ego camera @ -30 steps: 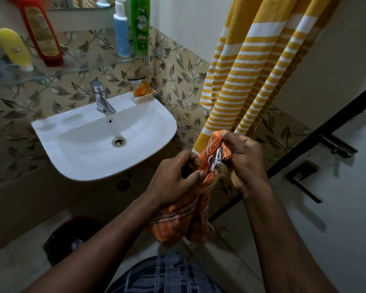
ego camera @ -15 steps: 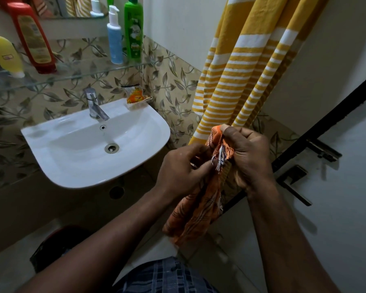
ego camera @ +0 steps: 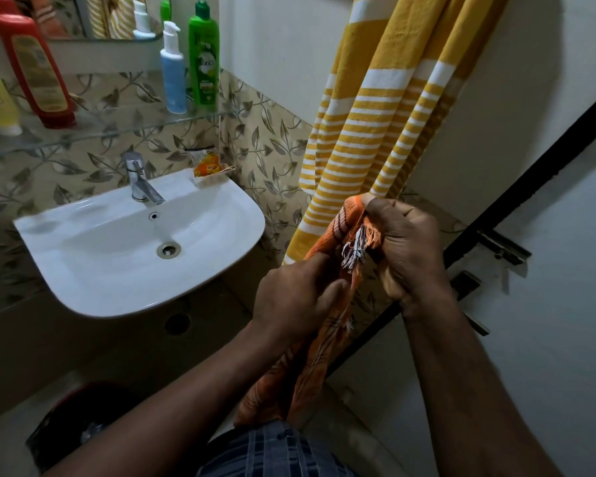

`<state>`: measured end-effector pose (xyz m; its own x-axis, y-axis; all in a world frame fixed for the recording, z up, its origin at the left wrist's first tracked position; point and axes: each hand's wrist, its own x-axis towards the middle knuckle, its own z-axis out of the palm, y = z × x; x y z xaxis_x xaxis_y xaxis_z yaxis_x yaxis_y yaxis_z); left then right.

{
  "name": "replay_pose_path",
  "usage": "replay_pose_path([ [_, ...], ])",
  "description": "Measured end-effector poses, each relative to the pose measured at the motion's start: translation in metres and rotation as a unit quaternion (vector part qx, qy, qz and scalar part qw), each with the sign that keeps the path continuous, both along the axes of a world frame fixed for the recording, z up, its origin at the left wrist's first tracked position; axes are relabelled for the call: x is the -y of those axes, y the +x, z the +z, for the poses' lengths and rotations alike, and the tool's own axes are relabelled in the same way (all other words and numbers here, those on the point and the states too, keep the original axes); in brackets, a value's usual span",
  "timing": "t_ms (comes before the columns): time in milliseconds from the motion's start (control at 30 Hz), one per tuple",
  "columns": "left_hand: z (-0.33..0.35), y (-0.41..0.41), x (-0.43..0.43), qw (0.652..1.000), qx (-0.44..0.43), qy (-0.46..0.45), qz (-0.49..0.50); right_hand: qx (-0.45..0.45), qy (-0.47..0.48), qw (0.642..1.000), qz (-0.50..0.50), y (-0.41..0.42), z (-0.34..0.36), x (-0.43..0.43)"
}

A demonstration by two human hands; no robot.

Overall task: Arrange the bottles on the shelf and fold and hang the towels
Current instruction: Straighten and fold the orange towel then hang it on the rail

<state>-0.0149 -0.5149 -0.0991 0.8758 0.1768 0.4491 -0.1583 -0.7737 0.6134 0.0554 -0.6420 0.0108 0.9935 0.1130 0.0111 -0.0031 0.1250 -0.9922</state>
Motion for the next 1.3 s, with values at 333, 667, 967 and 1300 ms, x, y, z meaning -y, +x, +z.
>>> replay_pose_path([
  [333,-0.003,0.008,0.008,0.994,-0.108,-0.002,-0.024,0.002,0.021,1.000,0.006,0.005,0.009,0.002],
  [667,-0.015,0.000,0.004,0.993,-0.050,-0.033,-0.103,-0.030,0.030,0.998,-0.050,0.022,0.000,0.018],
  [967,-0.018,0.009,0.015,0.968,-0.001,-0.248,-0.047,-0.027,0.051,0.998,-0.034,0.018,0.005,0.016],
  [1300,-0.008,0.022,0.020,0.987,0.055,-0.147,-0.035,-0.022,0.053,0.995,-0.077,0.015,0.013,0.019],
])
